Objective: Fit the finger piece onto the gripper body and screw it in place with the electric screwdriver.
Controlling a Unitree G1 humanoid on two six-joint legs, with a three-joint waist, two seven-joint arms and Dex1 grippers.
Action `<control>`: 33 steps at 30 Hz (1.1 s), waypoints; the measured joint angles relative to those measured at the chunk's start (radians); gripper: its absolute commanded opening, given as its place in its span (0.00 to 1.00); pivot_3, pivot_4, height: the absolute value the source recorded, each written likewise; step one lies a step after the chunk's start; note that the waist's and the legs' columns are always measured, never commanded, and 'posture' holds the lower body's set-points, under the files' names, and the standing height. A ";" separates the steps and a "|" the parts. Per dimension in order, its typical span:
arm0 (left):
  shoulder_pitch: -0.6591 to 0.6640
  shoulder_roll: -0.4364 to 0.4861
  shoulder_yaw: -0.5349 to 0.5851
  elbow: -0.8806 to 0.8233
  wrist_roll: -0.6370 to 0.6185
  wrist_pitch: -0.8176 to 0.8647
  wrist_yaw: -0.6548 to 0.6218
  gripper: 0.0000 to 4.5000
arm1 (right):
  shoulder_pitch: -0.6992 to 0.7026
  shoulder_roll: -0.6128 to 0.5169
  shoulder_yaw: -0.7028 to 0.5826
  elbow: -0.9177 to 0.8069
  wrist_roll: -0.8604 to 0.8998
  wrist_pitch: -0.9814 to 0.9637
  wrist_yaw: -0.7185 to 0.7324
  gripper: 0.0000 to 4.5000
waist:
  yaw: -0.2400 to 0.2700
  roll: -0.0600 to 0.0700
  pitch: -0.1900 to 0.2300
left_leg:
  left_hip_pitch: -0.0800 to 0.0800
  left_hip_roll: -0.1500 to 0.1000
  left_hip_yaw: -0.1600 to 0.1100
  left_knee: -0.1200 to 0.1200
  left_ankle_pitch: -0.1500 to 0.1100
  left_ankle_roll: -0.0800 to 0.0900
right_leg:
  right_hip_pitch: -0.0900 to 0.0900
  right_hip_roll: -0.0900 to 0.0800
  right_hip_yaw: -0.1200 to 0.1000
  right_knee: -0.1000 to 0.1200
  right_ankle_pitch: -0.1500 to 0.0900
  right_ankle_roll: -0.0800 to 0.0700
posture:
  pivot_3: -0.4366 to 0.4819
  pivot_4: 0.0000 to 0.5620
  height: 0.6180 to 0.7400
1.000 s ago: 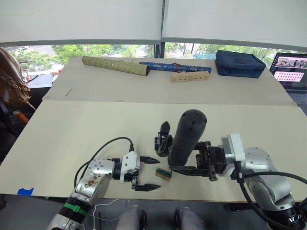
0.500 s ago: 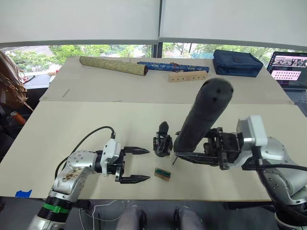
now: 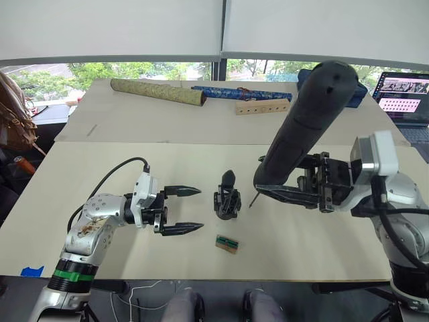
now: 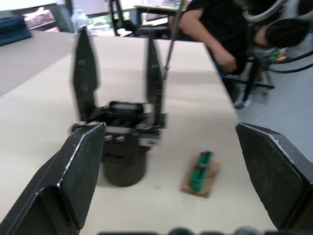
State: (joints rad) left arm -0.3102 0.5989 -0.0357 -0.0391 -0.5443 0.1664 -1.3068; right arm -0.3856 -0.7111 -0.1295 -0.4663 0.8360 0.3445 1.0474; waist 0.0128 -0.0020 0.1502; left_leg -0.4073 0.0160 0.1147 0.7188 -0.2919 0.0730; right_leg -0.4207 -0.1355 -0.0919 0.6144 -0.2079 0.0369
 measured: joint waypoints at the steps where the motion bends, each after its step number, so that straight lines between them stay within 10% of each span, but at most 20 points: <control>1: -0.010 -0.002 0.000 0.011 0.006 -0.011 0.000 1.00 | -0.013 0.000 -0.001 0.014 -0.004 0.000 0.003 0.43 | 0.000 0.000 0.000 | 0.000 0.000 0.000 0.000 0.000 0.000 | 0.000 0.000 0.000 0.000 0.000 0.000 | 0.48 0.27 1.00; 33: -0.023 -0.086 -0.022 0.143 0.126 -0.142 0.028 1.00 | -0.209 0.196 0.087 0.205 -0.106 0.015 0.035 0.43 | -0.002 0.000 0.000 | -0.001 0.001 0.001 0.000 0.001 -0.002 | -0.001 0.002 0.000 0.001 0.000 0.000 | 0.48 0.27 1.00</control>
State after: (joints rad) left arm -0.3334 0.5125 -0.0578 0.1044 -0.4184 0.0246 -1.2784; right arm -0.5943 -0.5148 -0.0428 -0.2616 0.7296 0.3595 1.0823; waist 0.0103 -0.0020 0.1503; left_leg -0.4080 0.0171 0.1153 0.7184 -0.2906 0.0707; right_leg -0.4217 -0.1331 -0.0919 0.6151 -0.2079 0.0368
